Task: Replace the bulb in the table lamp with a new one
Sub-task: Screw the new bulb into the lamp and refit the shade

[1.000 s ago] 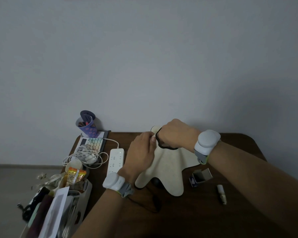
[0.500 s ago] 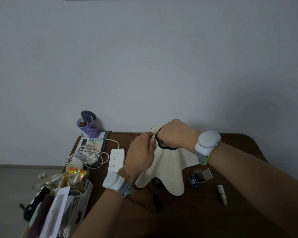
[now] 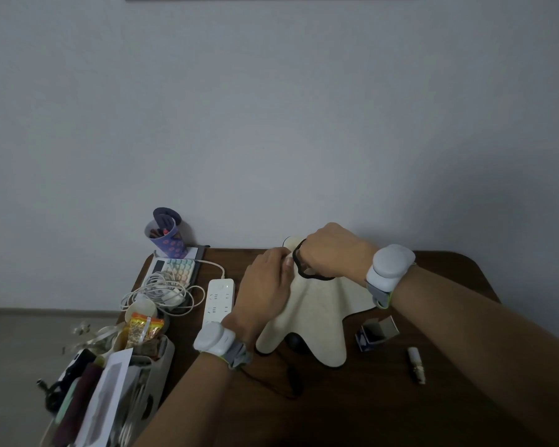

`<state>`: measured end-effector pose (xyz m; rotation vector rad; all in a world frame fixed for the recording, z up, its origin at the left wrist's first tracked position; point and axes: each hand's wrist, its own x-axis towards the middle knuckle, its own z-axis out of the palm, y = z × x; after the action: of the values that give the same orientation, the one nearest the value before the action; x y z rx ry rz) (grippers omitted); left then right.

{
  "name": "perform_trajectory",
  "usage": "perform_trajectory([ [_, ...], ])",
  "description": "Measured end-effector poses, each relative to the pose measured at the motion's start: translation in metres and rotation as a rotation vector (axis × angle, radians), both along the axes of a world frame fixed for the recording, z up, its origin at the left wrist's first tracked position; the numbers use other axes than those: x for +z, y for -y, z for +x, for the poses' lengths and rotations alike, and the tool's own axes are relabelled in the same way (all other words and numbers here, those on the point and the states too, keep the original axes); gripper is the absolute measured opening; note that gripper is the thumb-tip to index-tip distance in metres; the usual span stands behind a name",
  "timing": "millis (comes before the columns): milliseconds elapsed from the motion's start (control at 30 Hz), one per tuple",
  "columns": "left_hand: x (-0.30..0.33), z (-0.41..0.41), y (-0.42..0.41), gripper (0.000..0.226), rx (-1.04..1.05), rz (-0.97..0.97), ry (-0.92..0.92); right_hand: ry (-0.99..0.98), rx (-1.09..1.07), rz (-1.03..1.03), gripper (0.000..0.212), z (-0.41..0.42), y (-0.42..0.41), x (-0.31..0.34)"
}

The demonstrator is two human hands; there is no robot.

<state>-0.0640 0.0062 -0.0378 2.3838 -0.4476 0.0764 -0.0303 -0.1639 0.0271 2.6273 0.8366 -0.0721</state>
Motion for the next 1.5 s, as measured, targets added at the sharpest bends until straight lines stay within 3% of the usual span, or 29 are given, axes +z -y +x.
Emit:
perform_trajectory([
  [633, -0.007, 0.002, -0.003, 0.032, -0.015, 0.013, 0.045, 0.03, 0.024, 0.05, 0.028, 0.001, 0.006, 0.001],
  [1033, -0.02, 0.0, -0.02, 0.047, -0.125, 0.302, 0.231, 0.034, -0.031, 0.009, 0.033, 0.003, 0.007, -0.006],
  [1233, -0.019, -0.001, -0.018, 0.042, -0.098, 0.318, 0.283, 0.065, -0.034, -0.078, 0.025, 0.002, 0.008, -0.007],
  [1500, -0.019, 0.0, -0.019, 0.042, -0.089, 0.336, 0.259, 0.031, 0.006, -0.008, 0.029, 0.0, 0.005, -0.004],
])
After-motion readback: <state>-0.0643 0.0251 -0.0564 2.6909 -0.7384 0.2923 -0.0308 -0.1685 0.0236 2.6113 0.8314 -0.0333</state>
